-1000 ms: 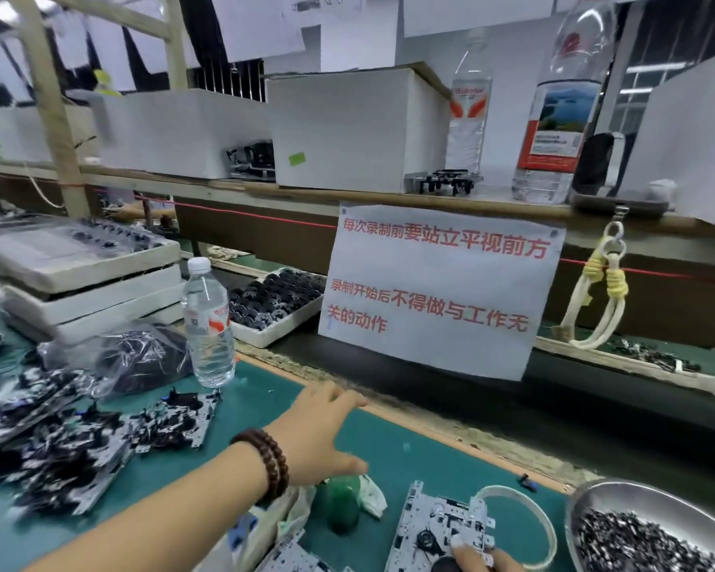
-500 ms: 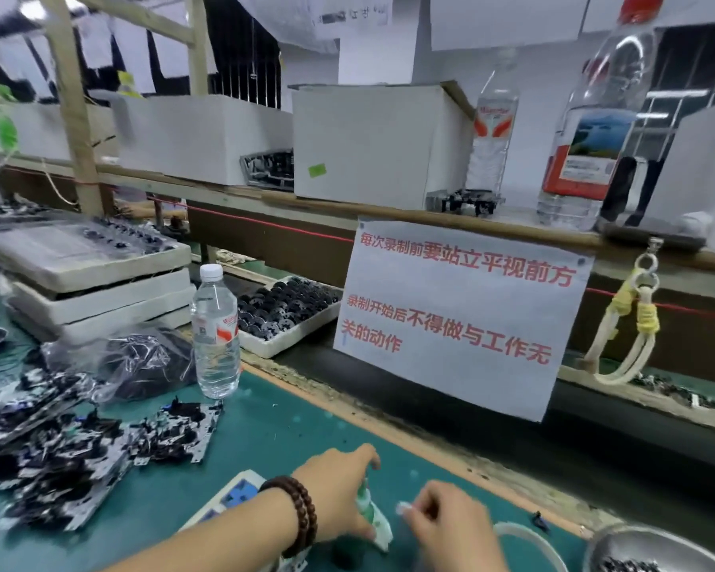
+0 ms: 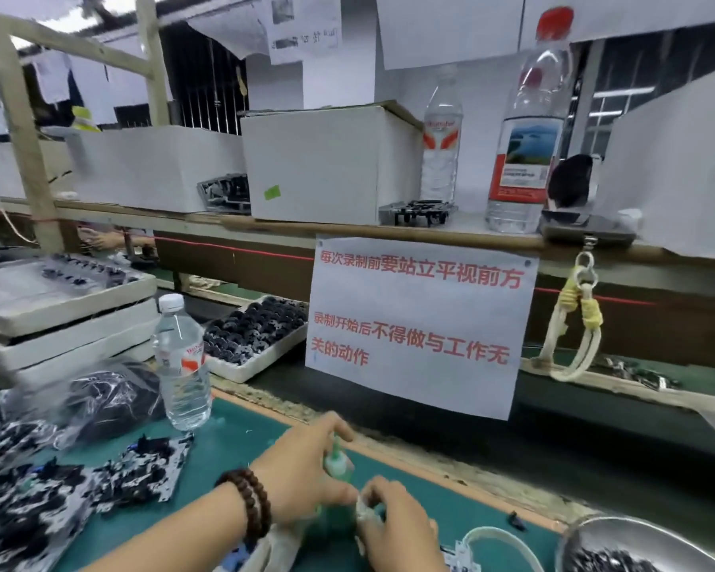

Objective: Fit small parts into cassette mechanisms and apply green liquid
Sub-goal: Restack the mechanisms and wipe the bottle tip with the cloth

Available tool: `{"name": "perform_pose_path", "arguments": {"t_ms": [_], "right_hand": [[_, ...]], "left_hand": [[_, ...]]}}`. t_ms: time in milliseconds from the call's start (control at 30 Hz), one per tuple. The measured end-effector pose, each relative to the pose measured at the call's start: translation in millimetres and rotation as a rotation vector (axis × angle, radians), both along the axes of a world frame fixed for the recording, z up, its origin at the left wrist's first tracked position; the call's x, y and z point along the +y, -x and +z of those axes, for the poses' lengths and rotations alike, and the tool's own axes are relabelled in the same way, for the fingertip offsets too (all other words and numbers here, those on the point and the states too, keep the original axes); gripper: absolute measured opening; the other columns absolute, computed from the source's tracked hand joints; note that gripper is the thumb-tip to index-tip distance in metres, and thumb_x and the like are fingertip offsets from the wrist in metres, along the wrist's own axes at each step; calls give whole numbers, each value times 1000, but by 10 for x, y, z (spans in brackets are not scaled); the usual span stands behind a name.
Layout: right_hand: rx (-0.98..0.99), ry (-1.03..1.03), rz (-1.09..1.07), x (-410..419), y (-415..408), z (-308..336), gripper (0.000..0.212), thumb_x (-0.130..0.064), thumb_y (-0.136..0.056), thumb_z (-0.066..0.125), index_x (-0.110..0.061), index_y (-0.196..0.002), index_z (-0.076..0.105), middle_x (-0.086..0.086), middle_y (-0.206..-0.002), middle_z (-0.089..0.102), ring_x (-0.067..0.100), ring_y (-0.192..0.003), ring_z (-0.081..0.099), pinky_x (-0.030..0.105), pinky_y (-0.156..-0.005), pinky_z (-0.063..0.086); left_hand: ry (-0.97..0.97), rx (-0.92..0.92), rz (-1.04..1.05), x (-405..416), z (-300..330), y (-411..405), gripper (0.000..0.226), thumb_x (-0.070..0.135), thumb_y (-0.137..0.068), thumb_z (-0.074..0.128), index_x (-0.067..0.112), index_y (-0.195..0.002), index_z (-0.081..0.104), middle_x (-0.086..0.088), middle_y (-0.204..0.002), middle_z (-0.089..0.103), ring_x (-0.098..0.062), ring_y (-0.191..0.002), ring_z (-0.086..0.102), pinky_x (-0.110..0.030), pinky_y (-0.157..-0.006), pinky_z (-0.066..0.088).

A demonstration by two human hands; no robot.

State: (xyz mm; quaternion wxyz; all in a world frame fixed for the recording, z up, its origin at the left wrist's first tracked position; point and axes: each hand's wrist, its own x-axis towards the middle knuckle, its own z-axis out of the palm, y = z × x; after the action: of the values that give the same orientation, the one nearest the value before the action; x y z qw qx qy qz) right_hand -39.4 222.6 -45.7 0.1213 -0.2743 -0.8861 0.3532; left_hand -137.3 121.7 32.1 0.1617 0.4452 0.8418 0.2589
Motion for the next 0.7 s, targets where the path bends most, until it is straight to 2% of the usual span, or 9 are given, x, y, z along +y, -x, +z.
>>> {"name": "perform_pose_path", "arguments": {"t_ms": [67, 167, 233, 300, 367, 500, 567, 600, 700], "right_hand": [[154, 93, 19, 58, -207, 94, 26, -21, -87, 53, -37, -72, 38, -9, -96, 52, 8, -82, 47, 23, -80, 39], [323, 241, 6, 159, -631, 303, 18, -16, -88, 56, -27, -77, 47, -23, -109, 58, -2, -86, 54, 16, -76, 40], [368, 298, -35, 203, -951, 429, 12, -16, -88, 56, -17, -78, 50, -18, -92, 62, -6, -67, 51, 15, -65, 39], [389, 267, -109, 226, -1316, 503, 9, -15, -87, 58, -10, -81, 51, -9, -70, 55, -2, -56, 44, 15, -57, 35], [432, 251, -194, 241, -1733, 523, 10, -11, -84, 62, -12, -81, 52, -8, -63, 57, -3, -54, 45, 12, -57, 36], [493, 217, -416, 275, -2579, 480, 10, -16, -81, 64, -24, -84, 58, -26, -73, 64, -4, -61, 57, 13, -61, 44], [505, 176, -554, 307, -2936, 423, 5, -23, -77, 64, -24, -75, 60, -21, -64, 64, 2, -60, 57, 19, -60, 44], [529, 164, -642, 338, -3095, 386, 10, -16, -77, 67, -24, -74, 61, -17, -62, 65, 6, -59, 56, 21, -62, 44], [560, 101, -869, 462, -3533, 303, 26, -1, -77, 69, -26, -80, 62, -5, -67, 66, 19, -69, 58, 12, -62, 42]], "left_hand": [[-83, 11, -5, 66, 122, -102, 44, 29, -74, 74, 33, -107, 45, 8, -109, 62, -7, -87, 59, -22, -82, 48], [-171, 24, -72, 214, 254, -363, 40, 29, -73, 74, 34, -103, 48, 6, -107, 62, -13, -88, 60, -31, -86, 49], [-232, -6, -146, 315, 286, -639, 36, 30, -73, 74, 36, -98, 49, 10, -100, 63, -7, -85, 61, -25, -80, 50], [-294, -40, -224, 404, 284, -965, 31, 32, -73, 74, 36, -93, 51, 16, -86, 59, 5, -70, 54, -11, -66, 44], [-327, -119, -294, 488, 262, -1309, 26, 34, -74, 74, 34, -92, 55, 15, -82, 58, 5, -63, 49, -10, -61, 42], [-329, -279, -485, 702, 116, -2070, 23, 29, -75, 74, 26, -92, 59, 5, -90, 66, -2, -72, 55, -24, -73, 50], [-329, -246, -576, 839, -5, -2459, 26, 31, -77, 73, 25, -98, 59, 7, -99, 65, -4, -89, 59, -23, -86, 48], [-325, -213, -608, 914, -61, -2633, 27, 32, -78, 72, 25, -101, 59, 8, -103, 64, -5, -95, 58, -19, -88, 45], [-300, -135, -654, 1092, -190, -3045, 27, 35, -79, 68, 28, -102, 57, 11, -99, 58, -4, -90, 51, -15, -80, 39]]}}
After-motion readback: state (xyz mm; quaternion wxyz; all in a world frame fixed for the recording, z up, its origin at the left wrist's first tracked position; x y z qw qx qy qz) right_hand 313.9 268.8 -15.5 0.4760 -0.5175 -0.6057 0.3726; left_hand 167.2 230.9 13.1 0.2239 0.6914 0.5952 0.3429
